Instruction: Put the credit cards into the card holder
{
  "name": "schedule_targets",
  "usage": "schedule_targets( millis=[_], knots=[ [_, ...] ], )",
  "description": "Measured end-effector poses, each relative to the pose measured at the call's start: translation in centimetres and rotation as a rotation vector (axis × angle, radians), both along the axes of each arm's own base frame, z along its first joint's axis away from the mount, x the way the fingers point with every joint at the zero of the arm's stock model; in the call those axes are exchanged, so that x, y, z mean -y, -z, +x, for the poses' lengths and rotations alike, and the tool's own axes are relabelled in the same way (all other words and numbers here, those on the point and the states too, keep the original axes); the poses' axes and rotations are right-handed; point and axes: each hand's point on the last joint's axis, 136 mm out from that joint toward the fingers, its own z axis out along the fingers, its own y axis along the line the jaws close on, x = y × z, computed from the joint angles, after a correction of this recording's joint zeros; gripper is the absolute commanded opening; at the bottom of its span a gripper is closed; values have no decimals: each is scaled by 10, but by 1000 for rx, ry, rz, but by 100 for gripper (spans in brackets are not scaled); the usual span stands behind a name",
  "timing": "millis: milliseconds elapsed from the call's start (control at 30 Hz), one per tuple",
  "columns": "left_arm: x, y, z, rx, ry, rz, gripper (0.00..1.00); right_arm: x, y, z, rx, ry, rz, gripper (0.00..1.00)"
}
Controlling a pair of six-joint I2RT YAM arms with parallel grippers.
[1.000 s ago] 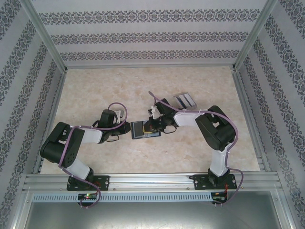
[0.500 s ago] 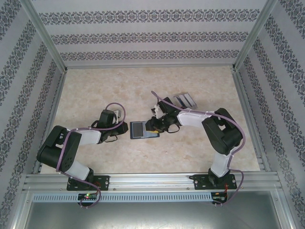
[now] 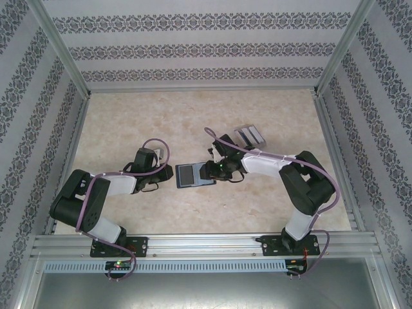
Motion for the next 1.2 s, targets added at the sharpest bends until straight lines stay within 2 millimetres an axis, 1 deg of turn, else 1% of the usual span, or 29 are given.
schedule_targets(
  millis=[67,200,367,467,600,767,933,1100,1200],
  knots=[
    [0,0,0,0,0,-1,11,-1,7,-2,-14,-6,-12,47],
    [0,0,0,0,-1,0,11,-10,5,2,-2,-16,-3,46],
    [0,0,0,-5,-4,-5,11,-15,6,5,-1,-18,9,47],
    [1,1,0,-9,-7,-10,11,-23,5,8,-2,-24,40,48],
    [1,0,0,-10,-11,-13,11,-40,3,10,-3,-53,89,46],
    [1,0,0,-11,-11,-13,11,-54,-4,3,2,-91,136,45],
    [1,0,0,-11,-12,-14,11,-59,-11,4,15,-104,169,45],
    [1,0,0,-13,-13,-16,12,-63,-31,5,61,-114,219,46],
    [2,1,0,-16,-10,-20,12,-66,-39,6,75,-122,243,46]
  ],
)
